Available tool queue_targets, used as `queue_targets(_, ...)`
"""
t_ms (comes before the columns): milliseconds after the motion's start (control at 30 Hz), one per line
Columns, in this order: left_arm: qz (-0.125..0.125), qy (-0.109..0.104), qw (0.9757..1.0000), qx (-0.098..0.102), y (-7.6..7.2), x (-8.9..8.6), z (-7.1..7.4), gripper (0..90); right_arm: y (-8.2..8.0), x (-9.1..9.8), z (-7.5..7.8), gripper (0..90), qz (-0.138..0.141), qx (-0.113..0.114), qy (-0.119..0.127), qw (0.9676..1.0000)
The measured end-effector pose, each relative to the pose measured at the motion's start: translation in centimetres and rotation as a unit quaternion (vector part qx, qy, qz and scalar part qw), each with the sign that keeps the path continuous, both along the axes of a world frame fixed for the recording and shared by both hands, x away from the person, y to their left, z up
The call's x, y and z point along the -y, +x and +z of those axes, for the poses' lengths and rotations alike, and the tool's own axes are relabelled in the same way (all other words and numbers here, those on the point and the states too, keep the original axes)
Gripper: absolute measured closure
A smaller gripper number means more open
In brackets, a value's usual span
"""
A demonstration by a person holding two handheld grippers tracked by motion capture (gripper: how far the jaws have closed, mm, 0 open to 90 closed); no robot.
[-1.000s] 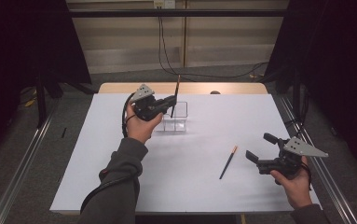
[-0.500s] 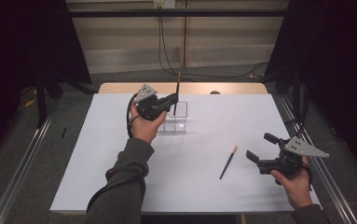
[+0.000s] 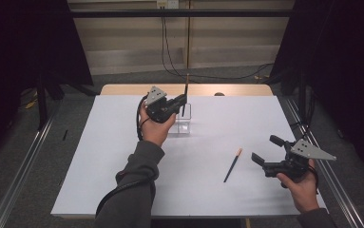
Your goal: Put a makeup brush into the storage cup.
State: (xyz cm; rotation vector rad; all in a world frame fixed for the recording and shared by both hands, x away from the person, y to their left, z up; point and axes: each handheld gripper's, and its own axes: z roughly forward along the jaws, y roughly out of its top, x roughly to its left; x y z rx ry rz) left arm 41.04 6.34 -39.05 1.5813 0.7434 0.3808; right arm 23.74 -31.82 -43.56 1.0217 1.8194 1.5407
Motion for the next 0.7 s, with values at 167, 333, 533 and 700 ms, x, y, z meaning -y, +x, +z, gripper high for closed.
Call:
queue_targets(167,0.014,0.000,0.9999,0.006,0.0,0.4,-0.2,83.8,0.0,0.1,0.0,0.5,0.000,0.001,0.001,1.0000)
queue_targets(333,0.014,0.016,0.9997,0.013,0.1,0.3,-0.5,83.8,0.0,0.0,0.0,0.5,0.002,0.000,0.000,1.0000)
queue_targets(533,0.025,-0.001,0.9997,0.007,0.1,0.9,-0.9,83.8,0.0,0.0,0.0,0.5,0.002,0.001,0.000,1.0000)
queue_targets(700,0.031,-0.002,0.9995,0.010,0.2,1.2,-1.1,83.8,0.0,0.0,0.1,0.4,0.004,0.000,0.002,1.0000)
